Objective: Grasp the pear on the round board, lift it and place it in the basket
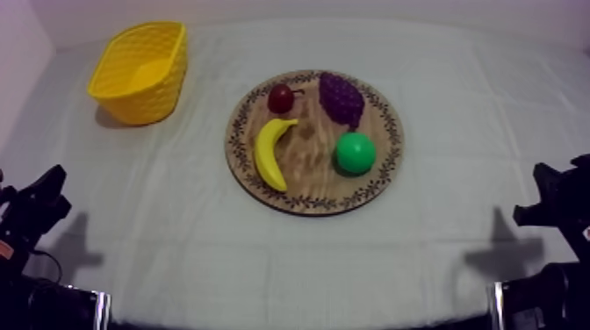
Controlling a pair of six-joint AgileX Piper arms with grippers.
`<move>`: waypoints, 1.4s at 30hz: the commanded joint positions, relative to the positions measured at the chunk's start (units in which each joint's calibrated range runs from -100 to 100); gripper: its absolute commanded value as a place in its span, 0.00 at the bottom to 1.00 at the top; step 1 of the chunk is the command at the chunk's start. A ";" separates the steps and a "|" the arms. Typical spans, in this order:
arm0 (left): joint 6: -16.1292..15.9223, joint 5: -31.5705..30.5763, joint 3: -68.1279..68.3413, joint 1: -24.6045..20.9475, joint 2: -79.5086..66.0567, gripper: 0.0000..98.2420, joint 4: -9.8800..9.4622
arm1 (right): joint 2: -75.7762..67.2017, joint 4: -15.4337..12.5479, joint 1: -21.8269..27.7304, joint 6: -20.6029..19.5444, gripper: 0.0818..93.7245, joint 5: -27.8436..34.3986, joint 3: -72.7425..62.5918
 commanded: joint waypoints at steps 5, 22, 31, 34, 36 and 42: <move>-0.04 -0.05 0.05 0.01 0.00 0.00 -0.01 | 0.01 -0.01 0.00 -0.01 0.00 -0.02 0.03; -5.16 -0.58 -10.02 2.09 10.25 0.00 -8.12 | 0.01 -0.01 0.00 -0.01 0.00 -0.02 0.03; -8.21 2.34 -40.38 10.07 33.45 0.00 -6.84 | 0.01 -0.01 0.00 -0.01 0.00 -0.02 0.03; -8.93 3.41 -49.24 14.87 41.49 0.00 -6.43 | 0.01 -0.01 0.00 -0.01 0.00 -0.02 0.03; -8.71 4.08 -54.44 17.84 46.77 0.00 -6.32 | 0.01 -0.01 0.00 -0.01 0.00 -0.02 0.03; -2.92 9.81 -69.89 26.82 63.02 0.00 -8.39 | 0.01 -0.01 0.00 -0.02 0.00 -0.02 0.03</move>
